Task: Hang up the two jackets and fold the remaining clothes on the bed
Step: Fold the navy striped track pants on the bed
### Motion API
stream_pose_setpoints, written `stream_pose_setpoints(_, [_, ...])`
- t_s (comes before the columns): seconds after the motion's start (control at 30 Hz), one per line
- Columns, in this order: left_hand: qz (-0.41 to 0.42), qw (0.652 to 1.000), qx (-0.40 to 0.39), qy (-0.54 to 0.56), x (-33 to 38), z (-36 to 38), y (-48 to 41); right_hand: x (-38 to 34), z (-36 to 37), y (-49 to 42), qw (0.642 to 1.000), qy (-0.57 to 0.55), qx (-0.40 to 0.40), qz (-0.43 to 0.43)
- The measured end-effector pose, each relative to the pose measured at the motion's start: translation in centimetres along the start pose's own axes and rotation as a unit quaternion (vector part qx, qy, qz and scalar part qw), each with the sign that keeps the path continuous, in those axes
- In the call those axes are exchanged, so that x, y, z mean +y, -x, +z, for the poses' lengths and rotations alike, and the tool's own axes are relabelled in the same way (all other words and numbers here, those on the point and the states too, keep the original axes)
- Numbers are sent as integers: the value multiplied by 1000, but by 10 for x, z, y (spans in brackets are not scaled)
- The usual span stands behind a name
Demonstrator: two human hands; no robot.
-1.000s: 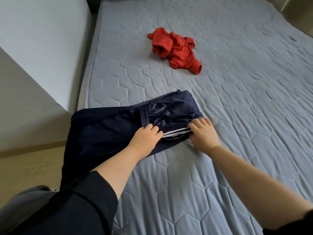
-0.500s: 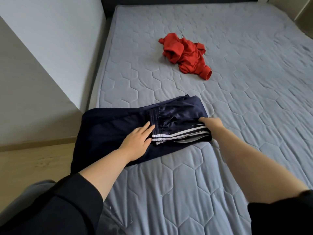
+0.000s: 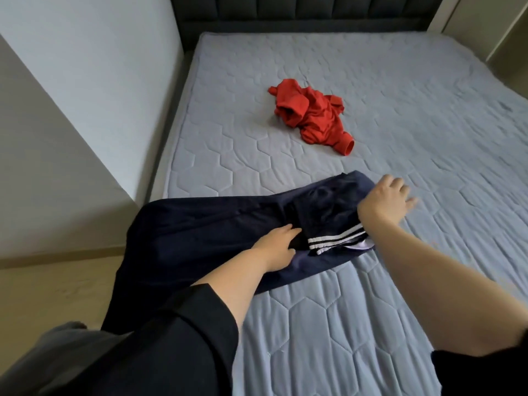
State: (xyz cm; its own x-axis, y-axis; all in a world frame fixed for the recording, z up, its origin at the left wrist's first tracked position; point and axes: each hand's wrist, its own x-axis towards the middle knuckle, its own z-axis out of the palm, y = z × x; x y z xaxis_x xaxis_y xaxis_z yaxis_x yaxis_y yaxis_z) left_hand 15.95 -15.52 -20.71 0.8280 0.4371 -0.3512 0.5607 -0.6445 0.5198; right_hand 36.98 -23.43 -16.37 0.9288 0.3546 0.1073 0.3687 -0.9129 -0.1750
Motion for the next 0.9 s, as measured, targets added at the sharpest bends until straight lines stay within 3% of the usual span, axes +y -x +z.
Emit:
stream_pose_setpoints(0.1, [-19, 994, 102, -35, -48, -4, 26, -29, 19, 30, 992, 5, -38, -117])
stream_pose_setpoints(0.3, [-131, 979, 148, -58, -146, -17, 83, -109, 46, 106, 933, -10, -174, -316])
stream_pose_setpoints(0.5, [-198, 959, 201, -10, -191, -31, 112, -168, 66, 180, 851, 20, -273, -448])
stream_pose_setpoints(0.63, [-286, 925, 242, 60, -218, -53, 116, -200, 75, 210, 839, 0, -269, -473])
stream_pose_setpoints(0.73, [-323, 915, 185, 153, -245, -68, 130, -222, 78, 220, 842, -34, -241, -482])
stream_pose_setpoints(0.83, [-299, 940, 86, 139, -265, -77, 155, -234, 77, 225, 824, -7, -207, -528])
stream_pose_setpoints(0.9, [-267, 954, 71, 117, -264, -83, 170, -236, 74, 226, 809, -28, -224, -542])
